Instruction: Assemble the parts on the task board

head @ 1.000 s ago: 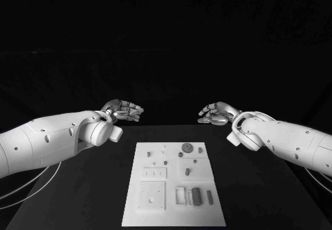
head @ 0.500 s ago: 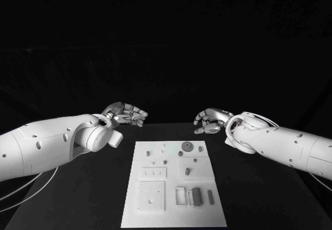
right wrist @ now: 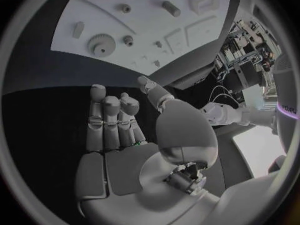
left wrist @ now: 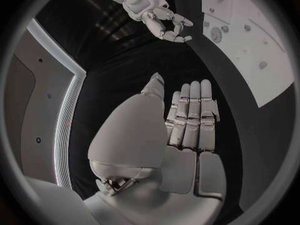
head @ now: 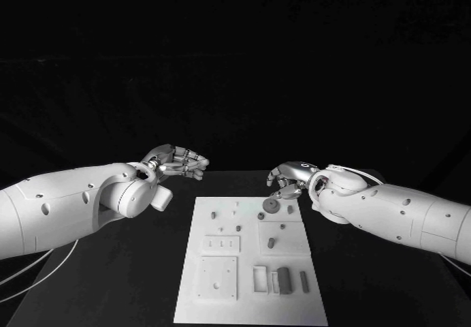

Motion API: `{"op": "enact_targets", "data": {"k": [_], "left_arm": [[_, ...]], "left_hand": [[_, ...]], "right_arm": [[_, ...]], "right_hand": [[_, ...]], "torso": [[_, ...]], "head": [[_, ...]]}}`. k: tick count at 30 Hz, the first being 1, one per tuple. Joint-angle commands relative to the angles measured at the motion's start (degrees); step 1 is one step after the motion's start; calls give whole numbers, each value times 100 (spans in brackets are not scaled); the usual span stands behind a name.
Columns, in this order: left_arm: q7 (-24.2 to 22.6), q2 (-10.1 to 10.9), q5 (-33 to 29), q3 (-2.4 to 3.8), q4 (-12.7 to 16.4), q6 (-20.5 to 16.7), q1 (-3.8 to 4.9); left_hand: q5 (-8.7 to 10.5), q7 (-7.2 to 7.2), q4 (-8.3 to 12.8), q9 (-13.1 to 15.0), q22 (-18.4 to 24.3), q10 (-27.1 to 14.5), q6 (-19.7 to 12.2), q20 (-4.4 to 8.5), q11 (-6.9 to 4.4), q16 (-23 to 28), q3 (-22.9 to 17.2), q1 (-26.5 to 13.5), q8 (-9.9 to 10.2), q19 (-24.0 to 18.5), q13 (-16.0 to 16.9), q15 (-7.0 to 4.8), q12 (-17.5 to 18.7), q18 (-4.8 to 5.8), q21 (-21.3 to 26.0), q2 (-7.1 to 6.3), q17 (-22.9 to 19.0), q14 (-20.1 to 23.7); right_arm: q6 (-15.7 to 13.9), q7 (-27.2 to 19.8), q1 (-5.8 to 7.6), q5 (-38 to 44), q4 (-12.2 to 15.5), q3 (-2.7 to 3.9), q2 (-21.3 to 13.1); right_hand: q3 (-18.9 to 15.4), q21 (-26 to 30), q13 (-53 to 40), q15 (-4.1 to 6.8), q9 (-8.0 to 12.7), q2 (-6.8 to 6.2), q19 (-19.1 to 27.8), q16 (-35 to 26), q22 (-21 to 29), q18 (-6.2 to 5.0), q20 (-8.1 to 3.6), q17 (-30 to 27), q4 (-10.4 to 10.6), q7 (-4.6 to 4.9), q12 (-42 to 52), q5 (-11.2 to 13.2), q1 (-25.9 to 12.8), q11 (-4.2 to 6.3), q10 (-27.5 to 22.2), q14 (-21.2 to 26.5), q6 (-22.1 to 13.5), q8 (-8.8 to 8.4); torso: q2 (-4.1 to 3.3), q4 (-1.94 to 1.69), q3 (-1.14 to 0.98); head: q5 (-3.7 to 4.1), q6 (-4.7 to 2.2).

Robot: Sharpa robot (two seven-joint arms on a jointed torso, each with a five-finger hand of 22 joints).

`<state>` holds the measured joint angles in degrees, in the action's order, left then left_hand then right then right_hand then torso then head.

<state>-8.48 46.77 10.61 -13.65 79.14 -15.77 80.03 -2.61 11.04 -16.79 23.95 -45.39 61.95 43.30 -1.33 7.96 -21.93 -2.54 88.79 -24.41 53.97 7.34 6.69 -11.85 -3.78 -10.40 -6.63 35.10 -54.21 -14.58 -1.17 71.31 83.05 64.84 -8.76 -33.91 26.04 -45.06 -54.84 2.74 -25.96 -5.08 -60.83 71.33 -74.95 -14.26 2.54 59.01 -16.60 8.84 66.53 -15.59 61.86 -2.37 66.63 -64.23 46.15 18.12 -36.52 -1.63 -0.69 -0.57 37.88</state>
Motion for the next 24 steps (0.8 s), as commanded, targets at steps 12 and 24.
{"op": "enact_targets", "data": {"k": [12,24], "left_arm": [[-209,4,-122,24,103,197,39],[-210,-43,-123,33,120,149,42]], "left_hand": [[-20,-21,7,-23,13,109,106,20,-25,58,42,-31,22,16,15,2,38,-62,42,51,36,-21],[-20,-26,5,-35,13,160,124,24,-43,71,57,-37,28,24,25,2,38,-57,49,55,53,-29]], "right_arm": [[355,191,-114,671,-42,3,157],[474,213,-173,732,-20,3,176]], "right_hand": [[58,-326,-136,114,-74,54,-62,330,-138,-74,-113,103,4,-14,329,6,-7,19,-3,-169,172,-48],[65,-411,-146,122,-90,63,-63,416,-135,-74,-134,124,5,-20,391,44,-53,26,-2,-167,194,-71]], "torso": [[-287,-132,-12],[-457,-139,-24]], "head": [[45,-52],[33,-140]]}}
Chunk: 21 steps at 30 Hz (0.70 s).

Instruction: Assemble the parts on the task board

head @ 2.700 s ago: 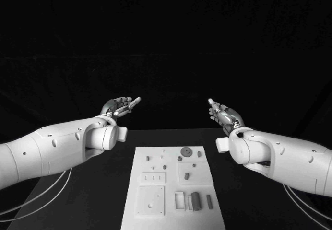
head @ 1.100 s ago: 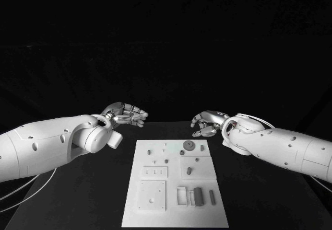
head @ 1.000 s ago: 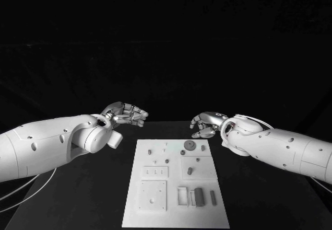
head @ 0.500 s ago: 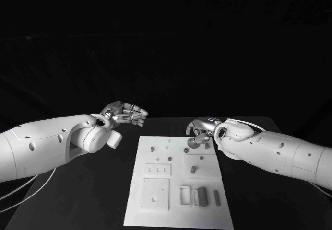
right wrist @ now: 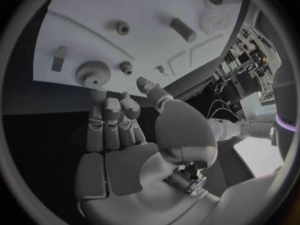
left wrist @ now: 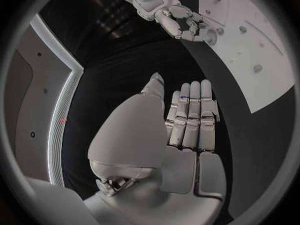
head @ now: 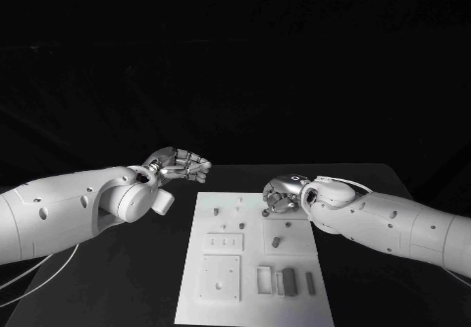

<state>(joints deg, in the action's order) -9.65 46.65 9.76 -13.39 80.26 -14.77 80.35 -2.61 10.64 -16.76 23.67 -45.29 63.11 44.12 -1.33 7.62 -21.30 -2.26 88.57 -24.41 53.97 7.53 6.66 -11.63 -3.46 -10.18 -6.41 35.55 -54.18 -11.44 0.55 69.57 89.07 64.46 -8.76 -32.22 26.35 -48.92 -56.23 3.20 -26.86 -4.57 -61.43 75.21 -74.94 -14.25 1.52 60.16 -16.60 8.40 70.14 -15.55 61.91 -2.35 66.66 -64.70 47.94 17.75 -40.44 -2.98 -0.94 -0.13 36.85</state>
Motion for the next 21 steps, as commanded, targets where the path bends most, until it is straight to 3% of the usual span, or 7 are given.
{"op": "enact_targets", "data": {"k": [1,9,21], "left_arm": [[-93,-50,-39,7,-10,50,10],[-108,-98,-65,-5,-39,64,9],[-102,-69,-70,-14,17,42,9]], "left_hand": [[-20,15,2,-9,3,45,42,25,-9,10,30,-17,29,24,6,4,18,-88,27,32,9,-32],[-20,17,2,-17,5,44,38,24,-8,21,37,-20,38,21,5,7,30,-85,34,31,14,-26],[-20,17,2,-25,6,48,42,24,-7,35,41,-21,44,17,5,10,43,-82,43,35,21,-19]], "right_arm": [[165,44,1,131,23,3,0],[118,73,-48,212,-51,3,44],[51,130,-75,322,-90,3,73]], "right_hand": [[35,-38,-7,73,3,11,-4,42,-136,-75,-36,12,4,28,37,54,-61,19,-8,-121,-4,-50],[43,-106,-14,65,-5,-1,-16,121,-137,-75,-58,34,1,35,87,77,-60,11,2,-131,-1,-72],[54,-159,-19,63,-18,-3,-17,178,-136,-75,-71,46,2,35,132,77,-54,10,15,-132,28,-74]], "torso": [[-79,-6,2],[-144,-24,6],[-206,-30,3]], "head": [[-8,-57],[23,-26],[-21,-88]]}}
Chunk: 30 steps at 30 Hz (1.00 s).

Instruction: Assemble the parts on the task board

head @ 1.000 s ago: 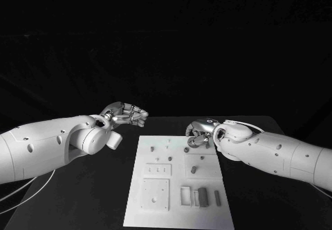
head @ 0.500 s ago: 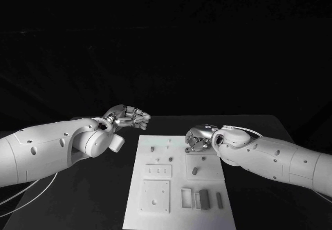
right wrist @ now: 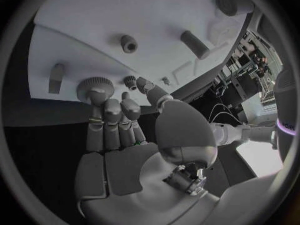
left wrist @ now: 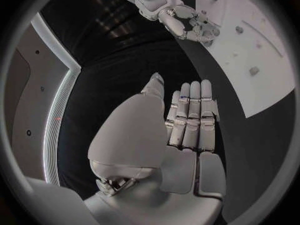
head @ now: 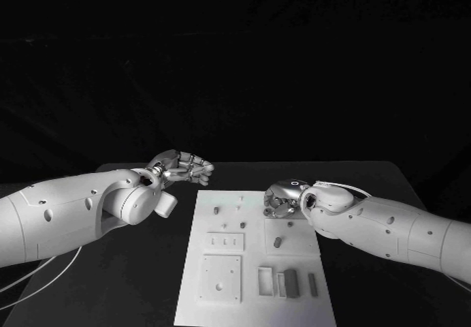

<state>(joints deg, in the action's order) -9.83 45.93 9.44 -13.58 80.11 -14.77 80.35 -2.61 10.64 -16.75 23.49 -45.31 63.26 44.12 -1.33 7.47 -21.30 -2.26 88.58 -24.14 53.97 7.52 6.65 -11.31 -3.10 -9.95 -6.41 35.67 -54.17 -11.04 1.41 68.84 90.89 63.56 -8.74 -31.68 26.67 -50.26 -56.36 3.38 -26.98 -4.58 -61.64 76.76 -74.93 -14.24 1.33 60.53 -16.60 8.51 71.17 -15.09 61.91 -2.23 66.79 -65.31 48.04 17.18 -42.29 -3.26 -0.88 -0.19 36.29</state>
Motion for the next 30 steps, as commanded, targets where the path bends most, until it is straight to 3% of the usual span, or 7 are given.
{"op": "enact_targets", "data": {"k": [1,3,19,22,30], "left_arm": [[-92,3,-38,5,34,37,9],[-96,-2,-38,5,33,31,9],[-79,18,-39,8,67,24,11],[-75,18,-39,9,71,20,11],[-69,9,-39,18,67,13,13]], "left_hand": [[-20,17,3,-8,8,34,43,25,8,37,39,-17,17,18,7,10,12,-118,21,38,11,-20],[-20,17,4,-9,8,35,44,25,7,38,38,-13,18,18,7,10,14,-118,22,39,12,-20],[-20,17,3,-15,8,43,48,25,7,45,37,-6,22,20,8,10,23,-117,27,43,20,-22],[-20,17,2,-16,8,44,49,25,7,46,38,-6,22,20,8,10,24,-116,28,44,22,-23],[-20,17,3,-19,8,48,51,25,7,51,38,-2,25,21,9,10,31,-116,31,45,27,-24]], "right_arm": [[4,42,-6,142,-8,0,24],[-10,50,-15,159,-25,0,32],[-53,64,-22,179,-67,1,58],[-53,65,-24,179,-81,1,71],[-31,65,-27,178,-97,1,89]], "right_hand": [[23,-28,-6,45,-6,-3,3,25,-137,-76,-52,9,2,24,31,31,-54,-1,3,-72,20,-18],[28,-41,-7,46,-9,-1,2,40,-136,-76,-56,11,1,23,42,27,-49,0,9,-74,26,-19],[50,-98,-4,51,-27,30,1,116,-130,-76,-69,22,7,16,98,16,-55,6,50,-91,72,-18],[52,-104,-3,51,-29,33,1,123,-129,-76,-70,23,7,15,103,17,-57,7,54,-92,78,-18],[55,-113,0,53,-32,41,0,133,-129,-76,-72,24,10,13,109,18,-63,8,59,-93,86,-18]], "torso": [[-24,-3,-1],[-44,-9,-5],[-70,-10,-17],[-76,-13,-17],[-89,-6,-21]], "head": [[-22,-35],[-35,-55],[-52,-19],[-42,-42],[-65,3]]}}
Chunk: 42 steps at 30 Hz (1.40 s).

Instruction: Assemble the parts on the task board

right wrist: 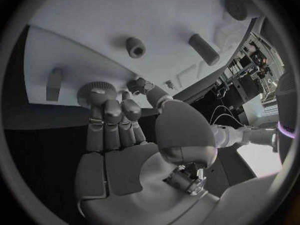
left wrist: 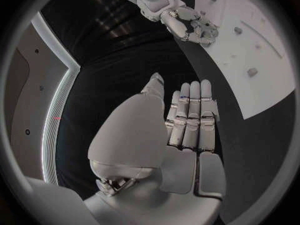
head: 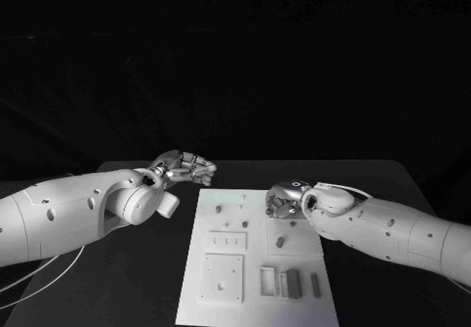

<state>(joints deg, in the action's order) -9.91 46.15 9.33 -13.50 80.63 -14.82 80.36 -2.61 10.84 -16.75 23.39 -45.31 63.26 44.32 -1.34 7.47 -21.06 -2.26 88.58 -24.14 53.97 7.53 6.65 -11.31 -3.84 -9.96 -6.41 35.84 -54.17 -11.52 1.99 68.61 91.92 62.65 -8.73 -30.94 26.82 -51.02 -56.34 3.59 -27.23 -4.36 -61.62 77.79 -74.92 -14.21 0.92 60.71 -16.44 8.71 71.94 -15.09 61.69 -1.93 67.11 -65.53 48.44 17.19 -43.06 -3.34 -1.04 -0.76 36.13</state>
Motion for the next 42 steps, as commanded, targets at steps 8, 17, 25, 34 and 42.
{"op": "enact_targets", "data": {"k": [8,17,25,34,42], "left_arm": [[-53,-15,-28,14,14,11,19],[-42,-30,-28,17,6,15,23],[-38,-47,-28,17,-11,12,24],[-27,-59,-28,17,-25,14,24],[-28,-42,-27,17,-41,9,24]], "left_hand": [[-20,-3,3,-13,8,52,33,26,6,33,39,2,27,23,8,10,38,-42,34,46,14,-26],[-20,-3,3,-17,8,54,34,26,7,38,39,5,30,25,8,10,44,-41,36,47,19,-27],[-20,-2,2,-20,8,56,35,26,7,42,40,7,33,26,8,10,51,-41,38,49,23,-28],[-20,-2,3,-25,8,60,36,27,7,49,42,11,36,27,9,10,59,-40,42,49,30,-30],[-20,-1,3,-29,7,63,37,27,8,55,43,16,39,28,9,10,68,-39,46,50,36,-31]], "right_arm": [[28,21,-16,77,-20,0,26],[29,4,-23,86,13,0,26],[10,-3,-26,86,36,0,24],[-114,42,-28,89,41,0,24],[-260,107,-28,96,62,0,13]], "right_hand": [[56,-63,1,43,-27,70,-9,61,-130,-79,-37,9,-6,-25,54,18,-49,-6,48,-79,122,12],[95,-99,14,76,-63,174,4,95,-128,-79,-47,5,-12,-67,73,19,-47,33,63,-72,258,62],[138,-121,16,112,-105,324,19,118,-131,-79,-52,6,-22,-120,89,42,-16,79,75,-66,418,138],[611,-156,36,160,-134,256,33,163,-121,-79,-40,-5,92,-166,100,687,62,122,95,-43,538,148],[611,-156,36,160,-134,256,33,163,-121,-79,-40,-5,92,-166,100,687,62,122,95,-43,538,148]], "torso": [[-19,0,-7],[-21,12,-5],[-27,0,-6],[-38,8,-7],[-41,2,-4]], "head": [[-27,9],[-32,26],[-12,25],[-13,42],[-12,16]]}}
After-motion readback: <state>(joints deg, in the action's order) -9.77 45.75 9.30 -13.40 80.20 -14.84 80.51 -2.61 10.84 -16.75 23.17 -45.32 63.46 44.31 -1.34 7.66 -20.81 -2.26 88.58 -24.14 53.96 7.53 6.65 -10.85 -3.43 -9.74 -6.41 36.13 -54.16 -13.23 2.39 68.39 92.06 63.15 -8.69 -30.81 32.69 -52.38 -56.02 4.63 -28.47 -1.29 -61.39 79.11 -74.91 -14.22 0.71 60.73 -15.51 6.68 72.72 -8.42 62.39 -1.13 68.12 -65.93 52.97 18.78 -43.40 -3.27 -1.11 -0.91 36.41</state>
